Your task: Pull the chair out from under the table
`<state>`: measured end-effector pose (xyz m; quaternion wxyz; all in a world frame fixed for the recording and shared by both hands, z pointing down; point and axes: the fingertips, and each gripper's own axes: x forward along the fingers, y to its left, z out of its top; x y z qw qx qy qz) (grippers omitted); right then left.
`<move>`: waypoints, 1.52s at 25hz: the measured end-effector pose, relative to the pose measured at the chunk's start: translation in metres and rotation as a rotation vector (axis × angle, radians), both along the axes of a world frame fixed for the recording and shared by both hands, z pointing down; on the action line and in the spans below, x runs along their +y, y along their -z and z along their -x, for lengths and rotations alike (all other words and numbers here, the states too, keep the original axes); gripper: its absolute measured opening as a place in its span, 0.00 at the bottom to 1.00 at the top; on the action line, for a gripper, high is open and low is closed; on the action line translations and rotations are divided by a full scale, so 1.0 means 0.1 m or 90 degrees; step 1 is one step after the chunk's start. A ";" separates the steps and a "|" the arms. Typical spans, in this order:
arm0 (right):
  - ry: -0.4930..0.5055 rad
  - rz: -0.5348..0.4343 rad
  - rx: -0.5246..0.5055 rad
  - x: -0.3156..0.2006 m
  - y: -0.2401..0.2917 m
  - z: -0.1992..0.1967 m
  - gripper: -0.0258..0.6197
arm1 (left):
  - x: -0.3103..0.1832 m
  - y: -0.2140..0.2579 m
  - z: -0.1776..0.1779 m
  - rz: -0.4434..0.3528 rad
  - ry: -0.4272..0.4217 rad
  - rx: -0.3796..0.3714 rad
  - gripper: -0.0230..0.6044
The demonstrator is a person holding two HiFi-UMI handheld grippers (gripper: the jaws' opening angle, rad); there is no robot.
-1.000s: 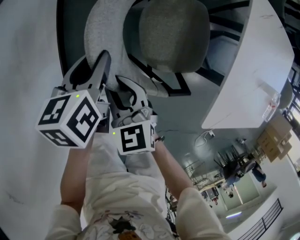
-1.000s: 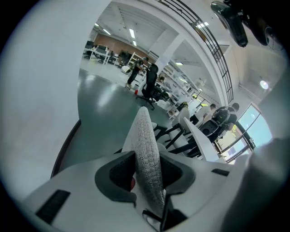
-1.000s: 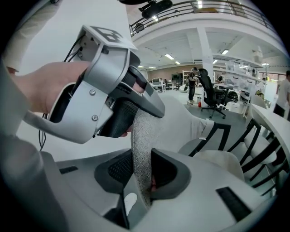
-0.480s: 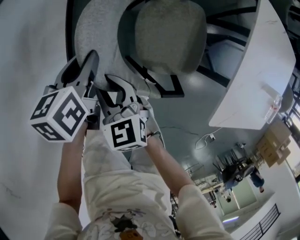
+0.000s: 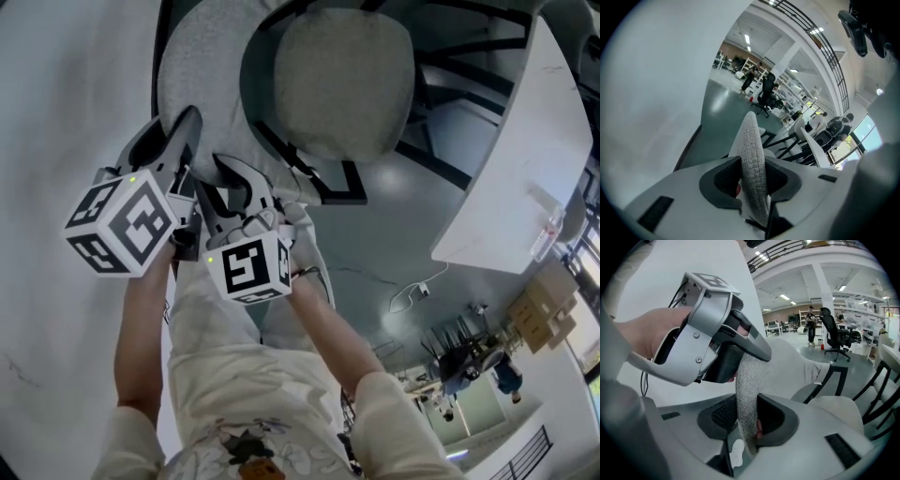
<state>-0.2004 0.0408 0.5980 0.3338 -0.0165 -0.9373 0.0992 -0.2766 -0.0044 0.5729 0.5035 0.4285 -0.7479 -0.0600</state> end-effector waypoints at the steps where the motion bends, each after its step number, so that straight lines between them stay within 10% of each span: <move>1: 0.004 0.003 -0.002 0.05 -0.01 0.02 0.21 | 0.06 -0.01 0.03 0.003 0.005 -0.001 0.23; 38: 0.123 0.042 -0.003 1.88 0.01 0.95 0.23 | 1.93 0.03 1.00 0.017 0.119 -0.019 0.20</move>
